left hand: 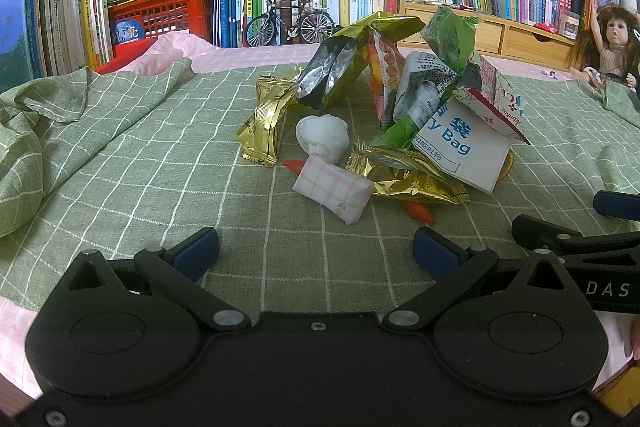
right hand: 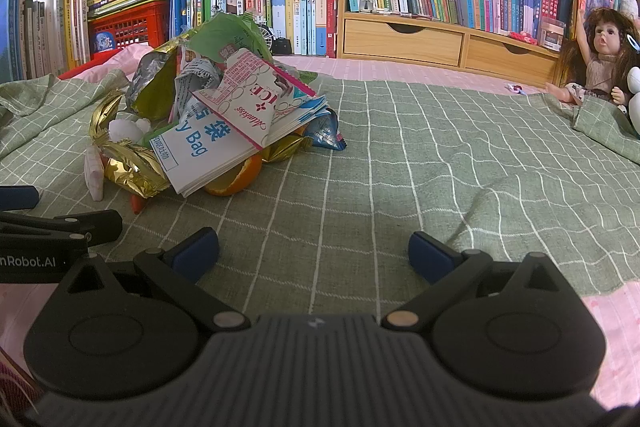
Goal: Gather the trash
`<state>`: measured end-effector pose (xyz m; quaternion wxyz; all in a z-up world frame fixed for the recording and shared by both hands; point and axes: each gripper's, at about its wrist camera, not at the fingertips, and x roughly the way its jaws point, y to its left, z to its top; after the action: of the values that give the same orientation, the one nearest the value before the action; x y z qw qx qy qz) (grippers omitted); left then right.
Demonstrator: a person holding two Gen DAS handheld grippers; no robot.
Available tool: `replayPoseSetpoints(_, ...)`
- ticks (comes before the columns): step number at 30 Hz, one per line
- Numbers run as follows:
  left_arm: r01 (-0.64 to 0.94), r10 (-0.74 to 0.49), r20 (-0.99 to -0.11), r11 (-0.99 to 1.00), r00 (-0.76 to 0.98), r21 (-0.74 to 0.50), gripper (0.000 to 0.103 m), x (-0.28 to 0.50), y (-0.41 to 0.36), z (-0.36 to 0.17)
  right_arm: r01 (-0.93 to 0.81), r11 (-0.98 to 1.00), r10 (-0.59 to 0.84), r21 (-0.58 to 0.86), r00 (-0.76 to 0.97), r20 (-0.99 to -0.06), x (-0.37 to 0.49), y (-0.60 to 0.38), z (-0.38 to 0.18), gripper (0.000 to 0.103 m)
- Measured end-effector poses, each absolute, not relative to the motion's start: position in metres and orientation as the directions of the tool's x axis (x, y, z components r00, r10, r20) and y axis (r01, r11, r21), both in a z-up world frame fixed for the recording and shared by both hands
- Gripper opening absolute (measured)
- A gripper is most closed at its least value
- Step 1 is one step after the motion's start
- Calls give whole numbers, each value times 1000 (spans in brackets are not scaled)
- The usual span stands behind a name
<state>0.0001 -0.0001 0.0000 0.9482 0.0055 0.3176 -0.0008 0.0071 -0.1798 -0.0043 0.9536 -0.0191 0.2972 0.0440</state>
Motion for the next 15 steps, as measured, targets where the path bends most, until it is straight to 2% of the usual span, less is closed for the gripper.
replayPoseSetpoints(15,5,3,-603,1000,798,10,103,0,0,0,-77,997,60,-7,821,-568,10,-176,-5,103)
